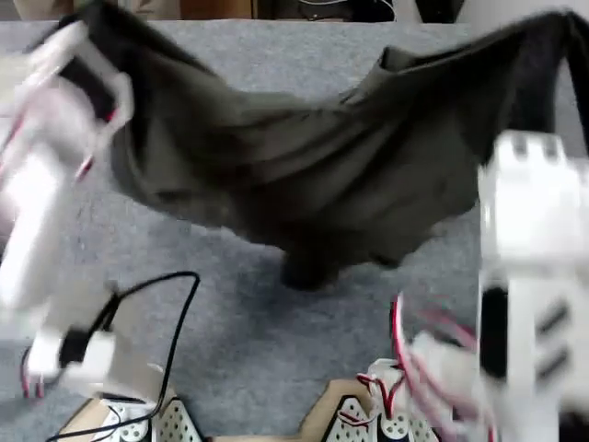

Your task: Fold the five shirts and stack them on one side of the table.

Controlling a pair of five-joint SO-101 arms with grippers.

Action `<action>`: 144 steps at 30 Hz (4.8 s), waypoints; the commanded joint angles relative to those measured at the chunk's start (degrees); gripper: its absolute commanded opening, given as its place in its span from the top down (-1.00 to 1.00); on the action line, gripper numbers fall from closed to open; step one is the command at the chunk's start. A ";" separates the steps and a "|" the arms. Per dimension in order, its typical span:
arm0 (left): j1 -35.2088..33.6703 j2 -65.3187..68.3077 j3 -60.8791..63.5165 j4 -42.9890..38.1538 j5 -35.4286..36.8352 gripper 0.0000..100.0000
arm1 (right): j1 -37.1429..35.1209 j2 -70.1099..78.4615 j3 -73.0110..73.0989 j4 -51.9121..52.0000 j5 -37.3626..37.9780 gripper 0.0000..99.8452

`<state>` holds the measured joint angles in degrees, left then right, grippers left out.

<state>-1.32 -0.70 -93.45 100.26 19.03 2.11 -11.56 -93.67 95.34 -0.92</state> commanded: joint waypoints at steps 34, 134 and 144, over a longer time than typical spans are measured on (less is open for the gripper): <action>-4.04 -68.62 121.67 -25.58 -10.90 0.96 | 8.48 -33.01 54.11 -16.44 -0.53 0.99; -24.53 -69.14 138.11 -29.71 -16.35 0.96 | -35.82 17.19 91.82 1.41 -12.66 0.38; -24.53 -69.14 137.76 -29.71 -16.53 0.96 | -46.20 17.36 87.78 -3.52 -18.11 0.69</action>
<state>-25.49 -69.36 45.01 70.37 3.03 -39.82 9.45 -3.38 95.43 -15.87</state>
